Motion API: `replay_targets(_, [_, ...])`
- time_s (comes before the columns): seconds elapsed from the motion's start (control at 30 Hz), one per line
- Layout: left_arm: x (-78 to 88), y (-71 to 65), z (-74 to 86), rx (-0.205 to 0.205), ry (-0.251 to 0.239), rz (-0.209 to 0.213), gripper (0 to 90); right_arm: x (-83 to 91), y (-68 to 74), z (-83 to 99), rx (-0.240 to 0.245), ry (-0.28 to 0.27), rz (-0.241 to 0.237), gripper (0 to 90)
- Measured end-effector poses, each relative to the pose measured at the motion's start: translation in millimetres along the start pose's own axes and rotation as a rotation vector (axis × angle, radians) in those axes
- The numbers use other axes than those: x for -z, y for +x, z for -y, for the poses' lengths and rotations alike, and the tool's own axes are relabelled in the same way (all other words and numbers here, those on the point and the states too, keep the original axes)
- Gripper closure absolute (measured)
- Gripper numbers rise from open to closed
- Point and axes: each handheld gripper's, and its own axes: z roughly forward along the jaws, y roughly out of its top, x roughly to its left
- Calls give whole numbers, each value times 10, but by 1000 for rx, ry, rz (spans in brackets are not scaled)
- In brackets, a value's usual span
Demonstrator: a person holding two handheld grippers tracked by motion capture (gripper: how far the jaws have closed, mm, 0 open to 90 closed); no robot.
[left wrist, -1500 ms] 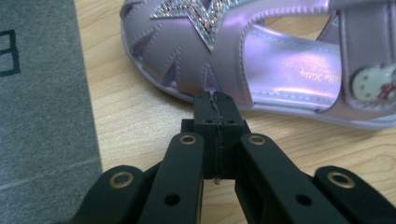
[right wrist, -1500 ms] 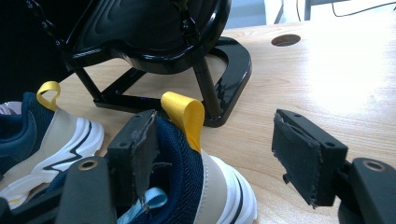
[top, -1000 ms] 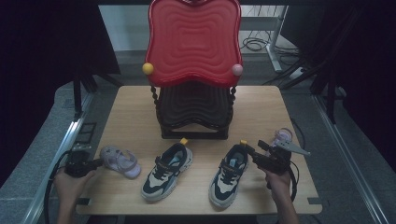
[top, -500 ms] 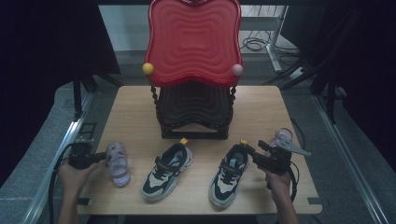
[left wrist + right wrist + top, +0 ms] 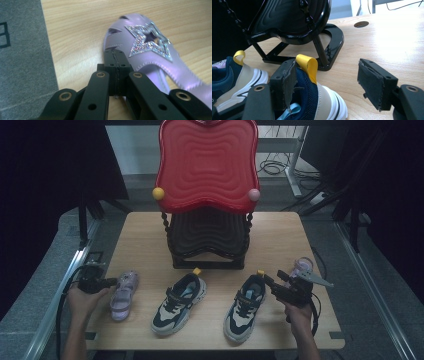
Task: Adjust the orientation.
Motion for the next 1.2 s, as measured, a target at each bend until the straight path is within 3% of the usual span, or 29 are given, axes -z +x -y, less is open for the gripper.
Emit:
replay_targets(0.4, [-60, -5, -96, -24, -8, 5, 900, 5, -4, 5, 0, 3, 9, 324])
replay_targets(0.63, [-115, -22, -195, -55, 24, 14, 900, 20, -2, 4, 0, 0, 15, 324])
replay_targets(0.8, [-113, -32, -212, -57, 17, 7, 888, 23, -11, 6, 0, 2, 14, 324])
replay_targets(0.93, [-17, -48, -213, -53, -52, -29, 790, 34, -14, 3, -1, 1, 22, 324])
replay_targets(1.03, [119, -108, -233, -75, -122, -56, 684, 36, -18, 3, -2, 1, 23, 324])
replay_targets(1.1, [202, -170, -245, -83, -158, -34, 617, 36, -14, 2, 0, 0, 24, 324])
replay_targets(1.2, [293, -277, -246, -76, -194, 49, 542, 34, 0, 4, 10, 2, 26, 324])
